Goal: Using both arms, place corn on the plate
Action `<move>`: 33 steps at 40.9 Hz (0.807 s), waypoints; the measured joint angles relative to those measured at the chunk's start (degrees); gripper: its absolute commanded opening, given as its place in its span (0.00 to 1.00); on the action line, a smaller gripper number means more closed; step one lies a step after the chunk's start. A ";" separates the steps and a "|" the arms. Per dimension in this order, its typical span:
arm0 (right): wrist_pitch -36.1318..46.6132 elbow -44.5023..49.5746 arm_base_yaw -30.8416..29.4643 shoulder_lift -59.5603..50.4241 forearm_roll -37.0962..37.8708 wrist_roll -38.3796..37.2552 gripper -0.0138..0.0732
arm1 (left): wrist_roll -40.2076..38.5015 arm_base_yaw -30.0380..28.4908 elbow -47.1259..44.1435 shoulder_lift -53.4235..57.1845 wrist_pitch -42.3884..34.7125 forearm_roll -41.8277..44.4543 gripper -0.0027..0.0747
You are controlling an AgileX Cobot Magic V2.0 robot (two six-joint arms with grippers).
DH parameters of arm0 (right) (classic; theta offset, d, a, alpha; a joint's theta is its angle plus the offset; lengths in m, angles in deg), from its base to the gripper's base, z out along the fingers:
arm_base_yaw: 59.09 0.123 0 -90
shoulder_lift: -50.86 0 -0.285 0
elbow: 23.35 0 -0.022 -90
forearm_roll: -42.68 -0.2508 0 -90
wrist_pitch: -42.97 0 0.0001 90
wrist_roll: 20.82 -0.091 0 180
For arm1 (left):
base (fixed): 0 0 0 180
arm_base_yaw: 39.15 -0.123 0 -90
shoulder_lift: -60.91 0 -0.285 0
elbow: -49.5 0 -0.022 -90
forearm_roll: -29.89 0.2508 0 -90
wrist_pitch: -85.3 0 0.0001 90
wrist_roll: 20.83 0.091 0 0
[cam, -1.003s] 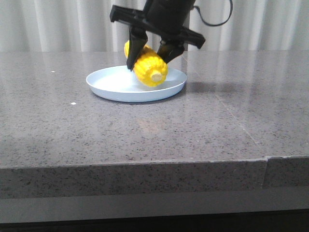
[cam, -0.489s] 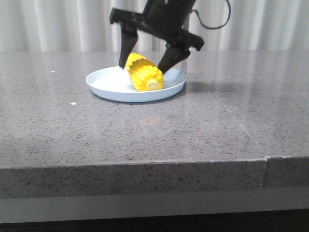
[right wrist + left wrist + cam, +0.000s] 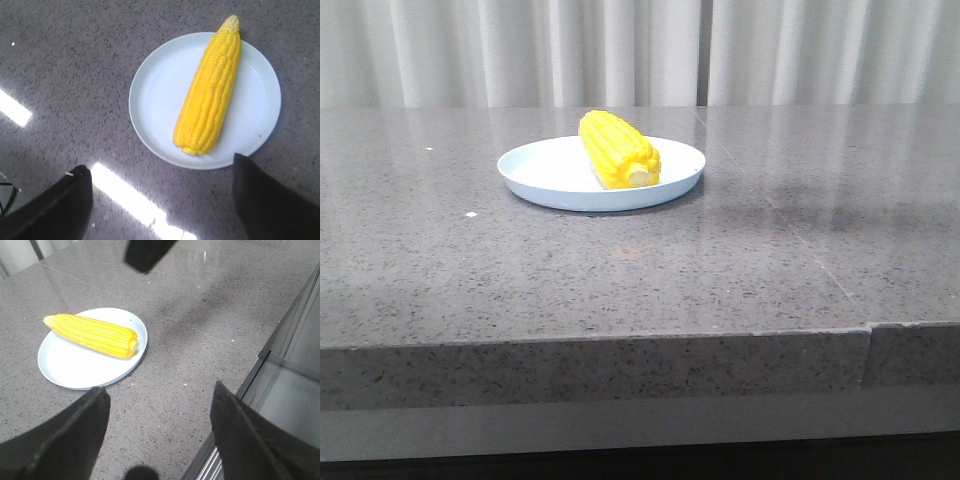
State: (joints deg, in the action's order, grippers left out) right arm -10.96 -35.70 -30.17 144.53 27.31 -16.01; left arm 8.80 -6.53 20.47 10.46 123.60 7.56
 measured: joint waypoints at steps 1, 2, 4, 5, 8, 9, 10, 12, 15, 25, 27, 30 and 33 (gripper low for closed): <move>0.00 1.29 0.00 -1.94 0.29 0.45 0.84 | 0.00 0.00 0.00 0.00 0.00 0.00 0.59; 0.00 3.02 0.00 -3.88 0.56 0.73 0.84 | 0.00 0.00 0.00 0.00 0.00 0.00 0.59; -0.11 6.35 0.00 -7.17 1.68 1.09 0.84 | 0.00 0.00 0.00 0.00 0.00 0.00 0.59; -0.24 7.59 0.00 -9.06 2.24 1.20 0.84 | 0.00 0.00 0.00 0.00 0.00 0.00 0.59; -0.24 11.63 0.00 -13.75 3.66 1.75 0.84 | 0.00 0.00 0.00 0.00 0.00 0.00 0.59; -0.34 13.22 0.00 -15.61 3.94 1.75 0.84 | 0.00 0.00 0.00 0.00 0.00 0.00 0.59; -0.34 14.76 0.00 -17.02 4.25 1.88 0.84 | 0.00 0.00 0.00 0.00 0.00 0.00 0.59; -0.34 17.40 0.00 -20.30 4.51 1.89 0.78 | 0.00 0.00 0.00 0.00 0.00 0.00 0.59; -0.34 21.01 0.00 -24.96 4.65 1.75 0.78 | 0.00 0.00 0.00 0.00 0.00 0.00 0.59; -0.45 32.30 0.00 -39.91 4.77 1.41 0.78 | 0.00 0.00 0.00 0.00 0.00 0.00 0.59; -0.45 34.13 0.00 -43.04 4.77 1.41 0.78 | 0.00 0.00 0.00 0.00 0.00 0.00 0.59; -0.58 36.52 0.00 -46.81 4.90 1.05 0.78 | 0.00 0.00 0.00 0.00 0.00 0.00 0.59; -0.58 38.22 0.00 -50.41 5.15 0.16 0.78 | 0.00 0.00 0.00 0.00 0.00 0.00 0.59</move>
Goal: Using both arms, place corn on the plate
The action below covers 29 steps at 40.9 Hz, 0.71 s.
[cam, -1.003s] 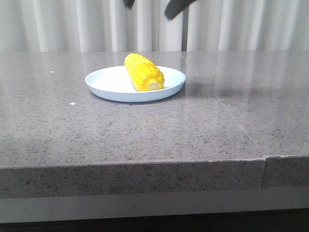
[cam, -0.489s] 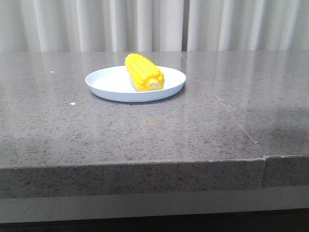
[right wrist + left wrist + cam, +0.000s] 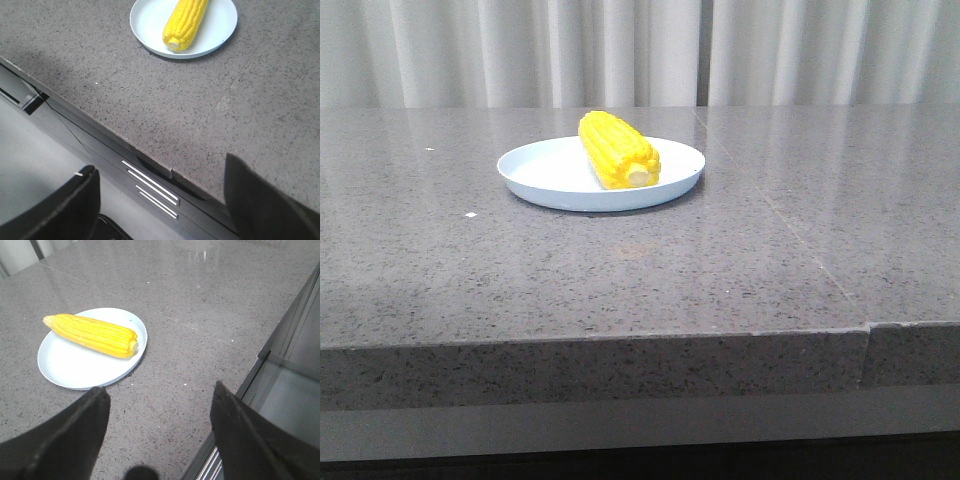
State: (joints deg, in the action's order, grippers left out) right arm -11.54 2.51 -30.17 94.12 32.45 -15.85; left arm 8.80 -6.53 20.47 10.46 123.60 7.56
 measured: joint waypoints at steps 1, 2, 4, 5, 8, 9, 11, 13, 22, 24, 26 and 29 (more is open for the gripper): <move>0.00 0.44 0.00 -0.80 0.14 -0.42 0.78 | 0.00 0.00 0.00 0.00 0.00 0.00 0.59; 0.00 0.98 0.00 -1.53 0.50 -0.88 0.78 | 0.00 0.00 0.00 0.00 0.00 0.00 0.59; 0.00 1.79 0.00 -3.07 1.39 -1.57 0.78 | 0.00 0.00 0.00 0.00 0.00 0.00 0.59; 0.00 2.12 0.00 -3.52 1.97 -1.86 0.78 | 0.00 0.00 0.00 0.00 0.00 0.00 0.59; -0.12 2.97 0.00 -4.49 2.86 -2.61 0.78 | 0.00 0.00 0.00 0.00 0.00 0.00 0.59; -0.12 3.12 0.00 -4.55 3.00 -2.74 0.78 | 0.00 0.00 0.00 0.00 0.00 0.00 0.59; -0.21 3.27 0.00 -4.55 3.25 -2.85 0.78 | 0.00 0.00 0.00 0.00 0.00 0.00 0.59; -0.21 3.27 0.00 -4.55 3.48 -2.85 0.78 | 0.00 0.00 0.00 0.00 0.00 0.00 0.58; -0.21 3.27 0.00 -4.58 3.47 -2.85 0.58 | 0.00 0.00 0.00 0.00 0.00 0.00 0.30; -0.21 3.27 0.00 -4.58 3.57 -2.85 0.46 | 0.00 0.00 0.00 0.00 0.00 0.00 0.22; -0.21 3.27 0.00 -4.58 3.59 -2.85 0.35 | 0.00 0.00 0.00 0.00 0.00 0.00 0.15; -0.21 3.27 0.00 -4.58 3.69 -2.85 0.18 | 0.00 0.00 0.00 0.00 0.00 0.00 0.07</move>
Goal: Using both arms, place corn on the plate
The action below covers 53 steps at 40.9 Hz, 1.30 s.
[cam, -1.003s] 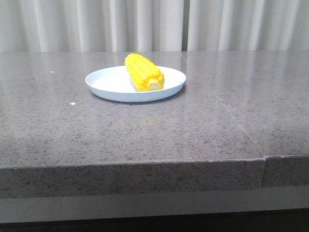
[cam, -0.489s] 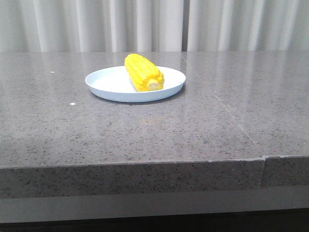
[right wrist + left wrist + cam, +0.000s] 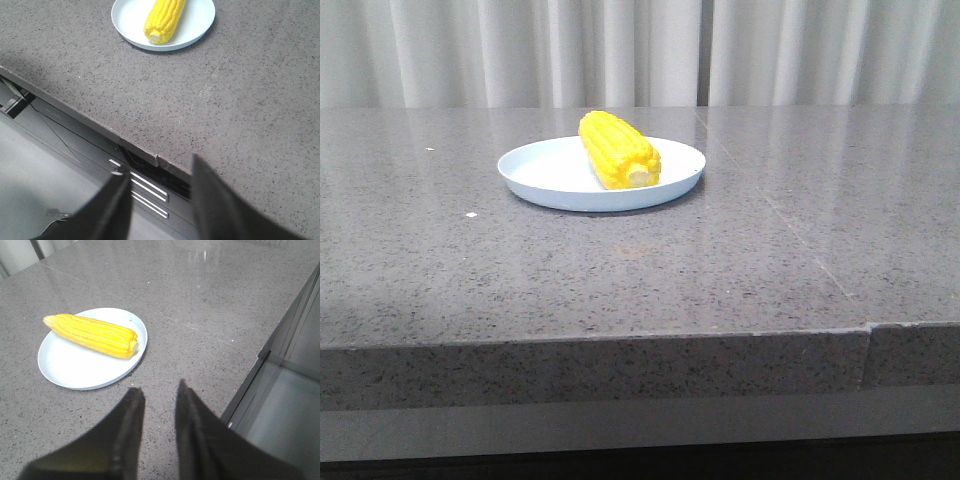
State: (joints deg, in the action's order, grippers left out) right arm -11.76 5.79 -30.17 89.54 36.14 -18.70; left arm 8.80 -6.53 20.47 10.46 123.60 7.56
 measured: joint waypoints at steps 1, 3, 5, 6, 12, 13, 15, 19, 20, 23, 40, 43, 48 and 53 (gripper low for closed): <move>0.00 0.00 0.00 0.00 0.00 0.00 0.15 | 0.00 0.00 0.00 0.00 0.00 0.00 0.04; 0.00 0.00 0.00 0.00 0.00 0.00 0.07 | 0.00 0.00 0.00 0.00 0.00 0.00 0.01; 0.00 0.00 0.00 0.00 0.00 0.00 0.01 | 0.00 0.00 0.00 0.00 0.00 0.00 0.01; 0.00 0.00 0.00 0.00 0.00 -0.04 0.02 | 0.00 0.00 0.00 0.00 0.00 0.00 0.01; 0.20 0.00 0.00 0.00 0.00 -0.04 0.02 | 0.00 0.00 0.00 0.00 0.00 0.00 0.01; 0.20 0.00 0.00 0.00 0.00 -0.04 0.02 | 0.00 0.00 0.00 0.00 0.00 0.00 0.01; 0.20 0.00 0.00 0.00 0.00 -0.04 0.02 | 0.00 0.00 0.00 0.00 0.00 0.00 0.01; 0.20 0.00 0.00 0.00 0.09 -0.04 0.02 | 0.00 0.00 0.00 0.00 0.00 0.00 0.01; 0.20 0.00 0.00 0.00 0.09 -0.04 0.02 | 0.00 0.00 0.00 0.00 0.00 0.00 0.01; 0.20 0.00 0.00 0.00 0.09 -0.04 0.02 | 0.00 0.00 0.00 0.00 0.00 0.00 0.01; 0.20 0.00 0.00 -0.21 0.09 -0.04 0.02 | 0.00 -12.28 -7.91 12.66 -2.18 -0.80 0.01; 0.20 0.00 0.00 -0.21 0.09 -0.04 0.02 | 0.00 -17.84 -10.71 17.48 -4.33 -0.58 0.01; 0.20 0.00 0.00 -0.21 0.09 -0.04 0.02 | 0.00 -25.27 -17.30 24.08 -9.70 -0.44 0.01; 0.20 0.00 0.00 -0.21 0.09 -0.04 0.02 | 0.00 -28.66 -26.21 29.80 -15.83 -0.86 0.01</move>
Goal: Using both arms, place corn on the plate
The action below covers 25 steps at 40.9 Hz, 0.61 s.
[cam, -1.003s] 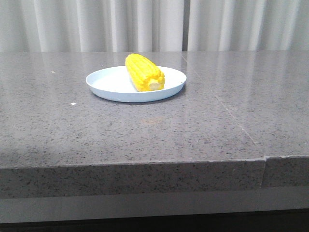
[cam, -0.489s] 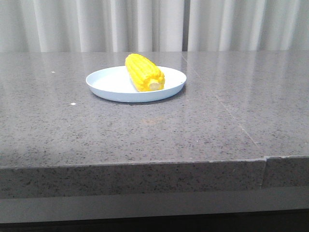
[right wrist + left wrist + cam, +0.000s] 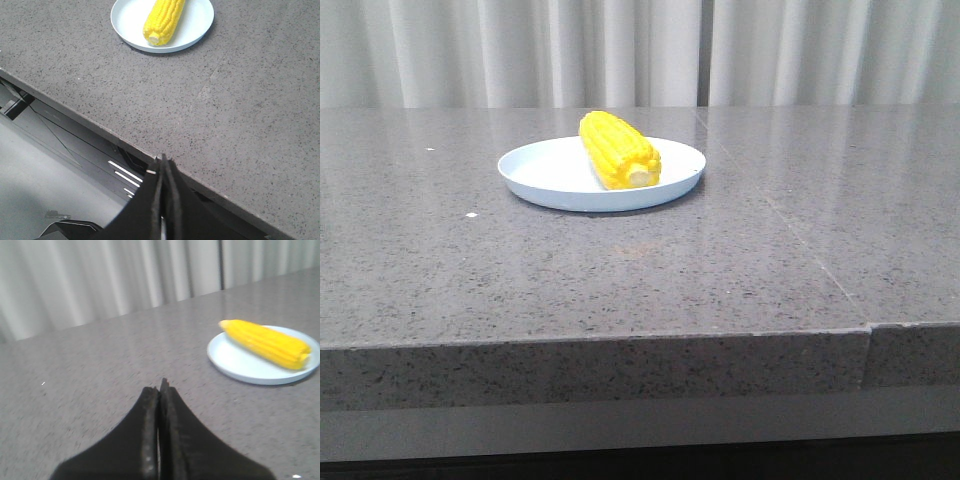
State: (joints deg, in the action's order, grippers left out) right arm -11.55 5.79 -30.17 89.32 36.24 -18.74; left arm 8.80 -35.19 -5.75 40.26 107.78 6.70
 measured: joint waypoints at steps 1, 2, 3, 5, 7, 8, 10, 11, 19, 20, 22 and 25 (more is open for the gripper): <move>0.00 0.00 0.00 0.00 0.00 0.00 0.02 | 0.00 -0.35 -1.48 0.66 -1.08 -0.64 0.01; 0.00 0.00 0.00 0.00 0.00 0.00 0.02 | 0.00 -0.47 -3.42 1.40 -2.50 -1.35 0.01; 0.00 0.00 0.00 0.00 0.00 0.00 0.02 | 0.00 -0.73 -4.80 1.87 -3.47 -1.90 0.01; 0.00 0.00 0.00 0.00 0.00 0.00 0.02 | 0.00 -1.02 -8.17 2.80 -5.78 -3.10 0.01; 0.00 0.00 0.00 0.00 0.00 0.00 0.02 | 0.00 -1.02 -10.64 3.94 -7.44 -4.01 0.01; 0.00 0.00 0.00 0.00 0.00 0.00 0.02 | 0.00 -1.02 -11.59 4.42 -7.97 -4.40 0.01; 0.00 0.00 0.00 0.00 0.00 0.00 0.02 | 0.00 -1.02 -13.61 5.67 -9.18 -4.69 0.01; 0.00 0.00 0.00 0.00 0.00 0.00 0.02 | 0.00 -1.02 -14.39 6.26 -9.65 -4.78 0.01; 0.00 0.00 0.00 0.00 0.00 0.00 0.02 | -11.34 -1.02 -19.87 12.87 -12.01 4.68 0.01; 0.00 0.00 0.00 0.00 0.00 0.00 0.02 | -14.82 -1.02 -20.36 13.10 -12.24 7.74 0.01; 0.00 0.00 0.00 0.00 0.00 0.00 0.02 | -20.63 -1.02 -21.57 13.09 -12.53 12.98 0.01; 0.00 0.00 0.00 0.00 0.00 0.00 0.02 | -28.57 -1.02 -22.34 13.09 -12.52 20.16 0.01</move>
State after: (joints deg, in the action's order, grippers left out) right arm -11.55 5.79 -30.17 89.32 36.24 -18.74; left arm -19.77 -36.21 -28.08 53.35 95.26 26.86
